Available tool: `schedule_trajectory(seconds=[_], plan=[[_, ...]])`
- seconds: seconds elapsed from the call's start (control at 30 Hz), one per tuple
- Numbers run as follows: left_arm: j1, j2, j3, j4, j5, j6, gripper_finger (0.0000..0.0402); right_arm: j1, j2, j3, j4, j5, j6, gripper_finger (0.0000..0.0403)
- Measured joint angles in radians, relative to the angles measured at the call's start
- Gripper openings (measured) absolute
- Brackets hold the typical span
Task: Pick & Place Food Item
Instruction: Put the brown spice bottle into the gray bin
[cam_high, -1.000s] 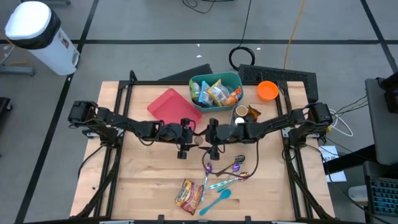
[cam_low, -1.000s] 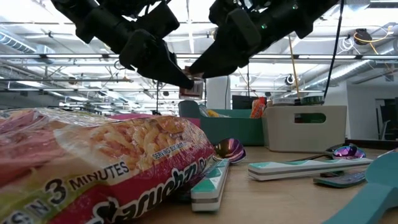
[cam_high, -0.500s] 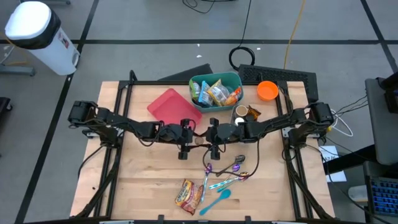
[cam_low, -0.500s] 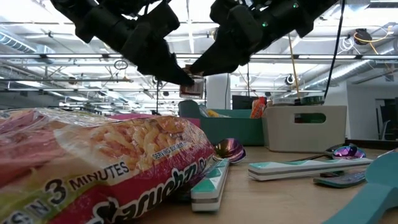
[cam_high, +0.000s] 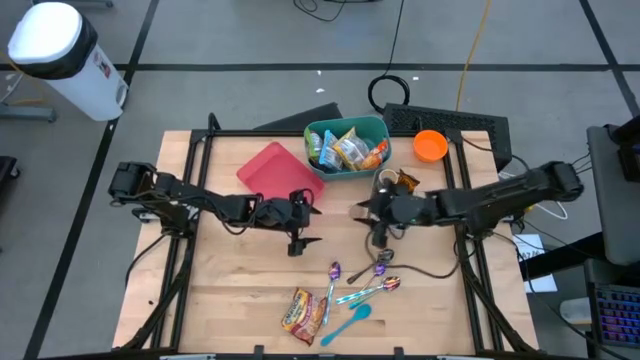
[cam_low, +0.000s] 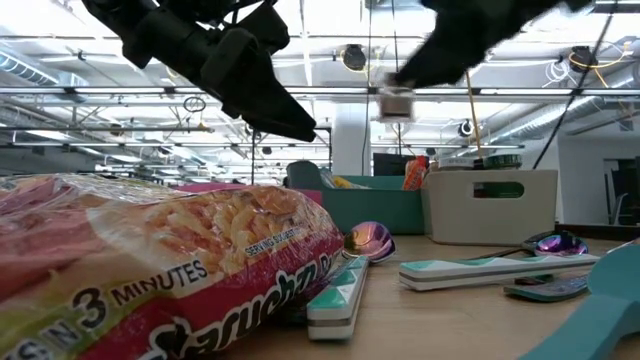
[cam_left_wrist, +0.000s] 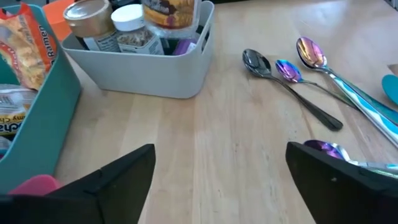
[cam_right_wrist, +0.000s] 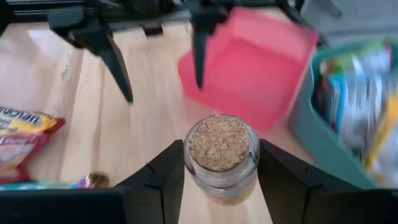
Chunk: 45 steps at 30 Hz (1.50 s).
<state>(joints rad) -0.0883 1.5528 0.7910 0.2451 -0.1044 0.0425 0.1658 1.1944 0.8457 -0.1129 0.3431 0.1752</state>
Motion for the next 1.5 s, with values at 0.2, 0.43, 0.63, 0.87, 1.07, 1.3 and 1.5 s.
schedule_trajectory(seconds=[0.2,0.43,0.63,0.87,1.07,1.3,1.5], plan=[[0.0,0.0,0.0,0.001,0.0,0.0,0.0346,0.006,-0.146,-0.118,-0.108,-0.001,0.172,0.0156],[0.0,0.0,0.0,0.009,0.0,-0.002,0.035,-0.001,-0.207,-0.147,-0.262,0.027,0.24,0.0156],[0.0,0.0,0.0,0.014,0.0,0.0,0.0351,-0.017,-0.181,-0.147,-0.287,0.026,0.25,0.0156],[0.0,0.0,0.0,0.014,0.0,-0.002,0.0351,-0.058,-0.107,-0.147,-0.281,0.027,0.265,0.0156],[0.0,0.0,-0.001,0.014,0.0,0.002,0.0351,-0.046,-0.072,-0.214,-0.16,0.085,0.296,0.0156],[0.0,0.0,-0.001,0.014,0.0,0.001,0.0351,-0.059,-0.077,-0.272,-0.063,0.092,0.29,0.0156],[0.0,0.0,-0.001,0.014,0.0,0.001,0.0351,-0.063,-0.073,-0.272,-0.071,0.084,0.286,0.0156]])
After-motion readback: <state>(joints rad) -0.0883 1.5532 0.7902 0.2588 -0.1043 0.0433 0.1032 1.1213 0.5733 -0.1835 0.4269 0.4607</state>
